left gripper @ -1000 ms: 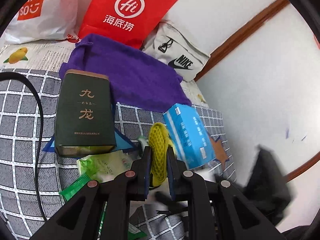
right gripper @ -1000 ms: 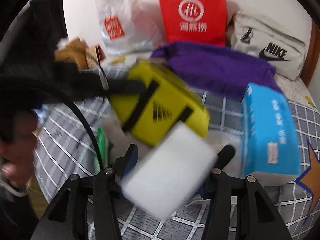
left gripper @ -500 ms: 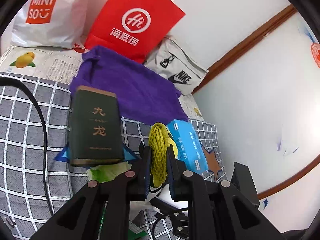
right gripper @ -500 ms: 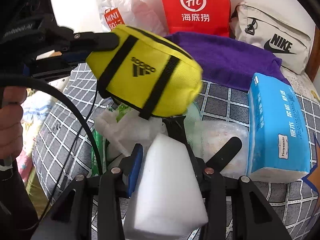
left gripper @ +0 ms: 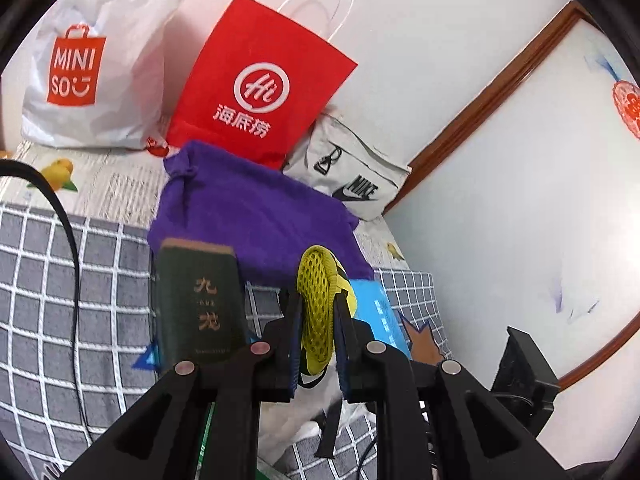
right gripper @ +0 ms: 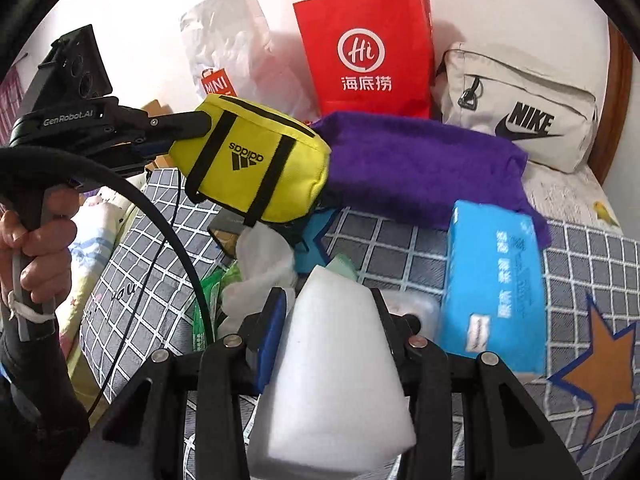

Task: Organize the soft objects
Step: 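Carry the yellow pouch with the left tool while the right tool carries the white block toward the purple towel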

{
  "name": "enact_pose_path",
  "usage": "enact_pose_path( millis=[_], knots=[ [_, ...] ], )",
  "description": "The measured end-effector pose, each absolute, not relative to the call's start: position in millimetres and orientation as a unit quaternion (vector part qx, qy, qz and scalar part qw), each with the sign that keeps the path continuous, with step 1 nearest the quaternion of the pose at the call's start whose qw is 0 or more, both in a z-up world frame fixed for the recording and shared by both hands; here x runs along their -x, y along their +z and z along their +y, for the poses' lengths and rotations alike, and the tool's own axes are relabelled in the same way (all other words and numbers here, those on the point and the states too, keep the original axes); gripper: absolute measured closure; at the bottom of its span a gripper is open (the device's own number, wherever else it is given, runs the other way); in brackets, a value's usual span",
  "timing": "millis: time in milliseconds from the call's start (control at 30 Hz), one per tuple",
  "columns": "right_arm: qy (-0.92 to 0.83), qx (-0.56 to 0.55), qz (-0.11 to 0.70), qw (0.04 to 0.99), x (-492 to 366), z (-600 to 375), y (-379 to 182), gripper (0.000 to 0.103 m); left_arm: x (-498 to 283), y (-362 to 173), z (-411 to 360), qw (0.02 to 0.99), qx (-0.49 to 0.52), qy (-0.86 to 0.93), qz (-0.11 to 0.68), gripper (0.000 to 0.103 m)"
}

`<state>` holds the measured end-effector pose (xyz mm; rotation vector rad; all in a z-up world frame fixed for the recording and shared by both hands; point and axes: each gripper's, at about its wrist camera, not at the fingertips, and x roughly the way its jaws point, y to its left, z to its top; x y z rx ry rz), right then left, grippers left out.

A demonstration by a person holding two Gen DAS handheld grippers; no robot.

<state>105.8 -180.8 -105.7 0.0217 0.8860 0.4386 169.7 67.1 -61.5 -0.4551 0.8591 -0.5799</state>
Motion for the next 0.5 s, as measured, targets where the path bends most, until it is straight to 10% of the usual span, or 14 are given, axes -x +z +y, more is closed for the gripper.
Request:
enact_pose_path(
  millis=[500],
  knots=[
    [0.279,-0.041,0.434,0.856,-136.7,-125.9,-139.8,0.063,-187.0,-79.9,47.9,0.824,0.219,-0.28,0.441,0.089]
  ],
)
